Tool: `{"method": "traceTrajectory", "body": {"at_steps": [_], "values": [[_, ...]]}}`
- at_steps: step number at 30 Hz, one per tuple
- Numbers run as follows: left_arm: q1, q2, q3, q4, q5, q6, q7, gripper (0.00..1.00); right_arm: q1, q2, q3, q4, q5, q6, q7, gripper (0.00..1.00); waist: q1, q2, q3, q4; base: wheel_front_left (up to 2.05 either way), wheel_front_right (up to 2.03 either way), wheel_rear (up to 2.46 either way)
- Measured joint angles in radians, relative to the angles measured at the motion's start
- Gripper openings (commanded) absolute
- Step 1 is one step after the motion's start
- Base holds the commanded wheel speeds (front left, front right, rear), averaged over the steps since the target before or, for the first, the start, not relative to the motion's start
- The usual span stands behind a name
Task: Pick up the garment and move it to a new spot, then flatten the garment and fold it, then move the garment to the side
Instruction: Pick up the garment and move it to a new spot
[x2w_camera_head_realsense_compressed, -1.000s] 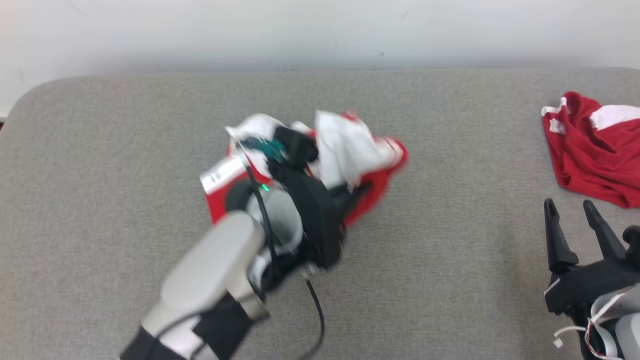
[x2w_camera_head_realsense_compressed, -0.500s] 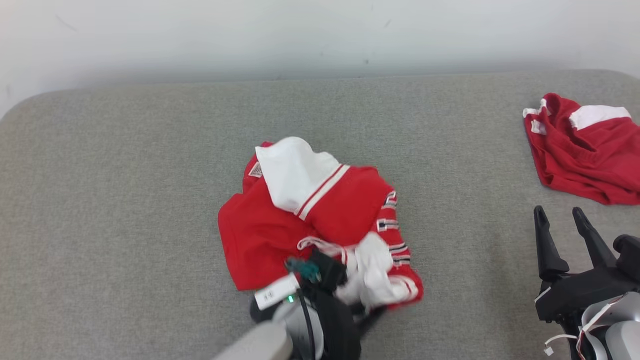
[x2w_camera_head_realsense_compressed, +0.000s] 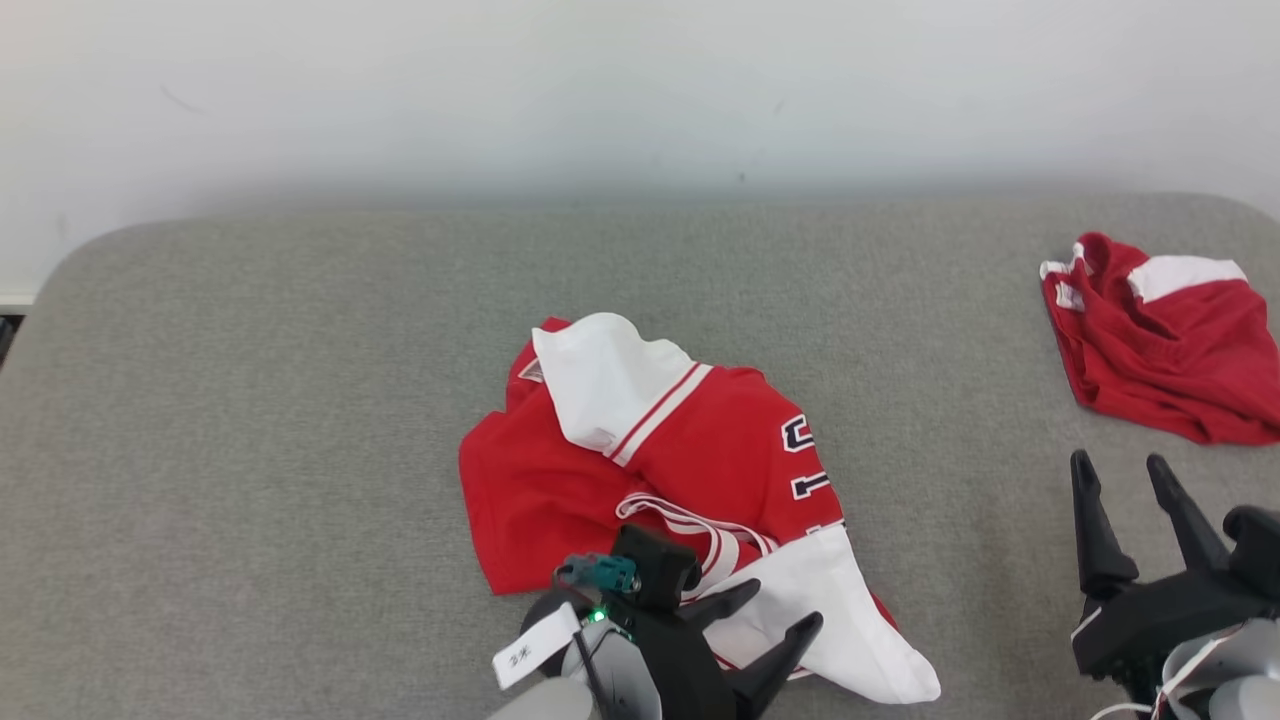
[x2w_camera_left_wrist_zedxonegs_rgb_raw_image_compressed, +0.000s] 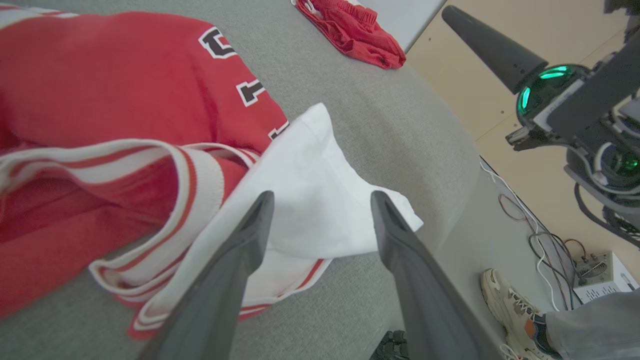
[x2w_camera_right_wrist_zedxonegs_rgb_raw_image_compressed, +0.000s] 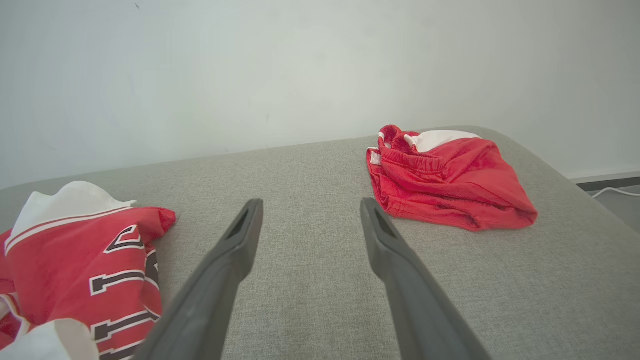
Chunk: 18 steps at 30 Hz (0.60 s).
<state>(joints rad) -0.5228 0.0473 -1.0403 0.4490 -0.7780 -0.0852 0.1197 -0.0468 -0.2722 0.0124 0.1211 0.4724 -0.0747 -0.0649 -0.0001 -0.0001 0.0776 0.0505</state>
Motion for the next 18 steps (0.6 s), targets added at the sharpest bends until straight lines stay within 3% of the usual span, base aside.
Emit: {"method": "traceTrajectory", "body": {"at_steps": [3,7,13,18], "values": [[0.035,-0.001,0.018,-0.025,-0.003,0.012,-0.038,1.0,0.024,0.008,0.001,0.002,0.002,0.0,-0.006,1.0,0.0,0.0,-0.018,0.011,0.0,0.0,0.0],[0.046,0.008,0.066,-0.059,0.017,0.063,-0.111,1.0,0.042,0.013,0.001,0.002,0.004,0.0,-0.007,1.0,0.0,0.0,-0.037,0.029,0.0,0.0,0.0],[0.043,0.118,0.113,-0.076,0.123,0.166,-0.2,1.0,0.044,0.018,0.005,-0.006,0.005,0.001,-0.007,1.0,0.0,0.0,-0.055,0.043,0.0,0.0,0.0],[0.052,0.169,0.175,-0.09,0.129,0.192,-0.257,1.0,0.067,0.021,0.005,-0.021,0.01,0.001,-0.009,1.0,0.0,0.0001,-0.057,0.044,0.0,0.0,0.0]]}}
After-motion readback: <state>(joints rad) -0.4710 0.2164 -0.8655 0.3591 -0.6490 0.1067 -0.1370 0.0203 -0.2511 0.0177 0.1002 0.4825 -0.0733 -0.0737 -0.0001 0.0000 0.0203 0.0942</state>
